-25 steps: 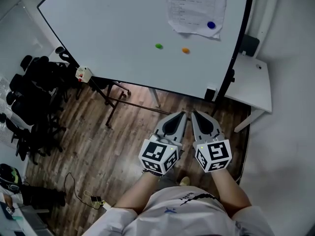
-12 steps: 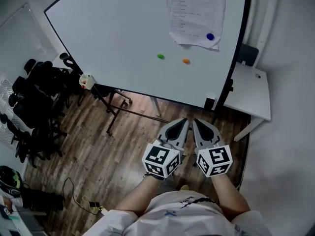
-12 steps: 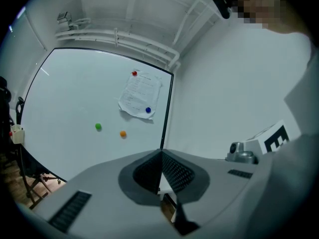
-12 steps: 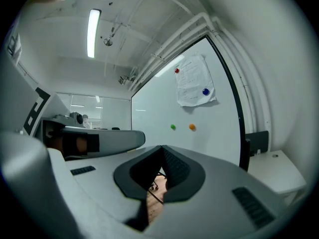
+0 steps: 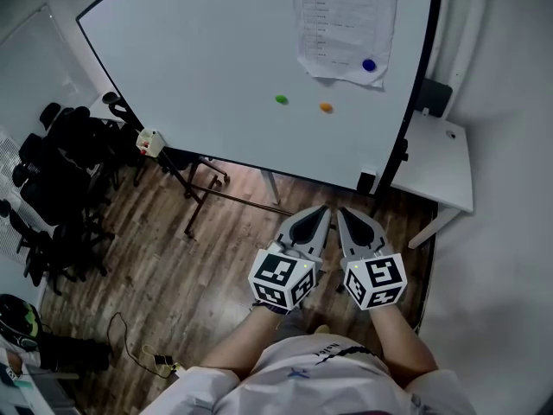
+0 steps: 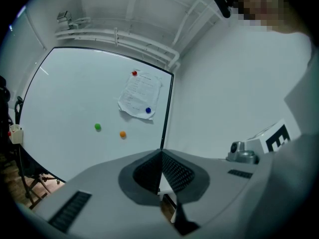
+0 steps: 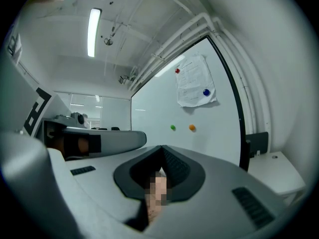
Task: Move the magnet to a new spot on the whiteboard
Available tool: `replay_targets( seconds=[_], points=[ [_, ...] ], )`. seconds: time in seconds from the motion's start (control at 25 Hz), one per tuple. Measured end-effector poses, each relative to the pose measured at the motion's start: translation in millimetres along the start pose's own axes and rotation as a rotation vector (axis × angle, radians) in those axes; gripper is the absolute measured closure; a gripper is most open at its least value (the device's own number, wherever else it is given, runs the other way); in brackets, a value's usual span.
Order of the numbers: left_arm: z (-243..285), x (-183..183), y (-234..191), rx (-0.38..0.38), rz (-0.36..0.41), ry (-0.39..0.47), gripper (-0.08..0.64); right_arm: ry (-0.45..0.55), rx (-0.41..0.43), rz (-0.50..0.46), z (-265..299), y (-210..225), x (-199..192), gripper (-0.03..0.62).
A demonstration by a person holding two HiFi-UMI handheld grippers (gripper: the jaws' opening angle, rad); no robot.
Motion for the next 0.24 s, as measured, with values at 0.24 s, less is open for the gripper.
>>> replay_targets(
  seconds=[0.24],
  points=[
    [1.9, 1.8, -1.2, -0.005, 0.005, 0.005, 0.551, 0.001, 0.006, -0.011, 2.2, -2.0, 0.7, 0.578]
  ],
)
Point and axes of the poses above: the fingertips, and each gripper's own axes: z forward along the fingers, y to its right, x out of its top, the point moved 4 cm from there along -z, backward along the fingers, and after that the axes turned 2 degrees about y, right-handed, at the moved point
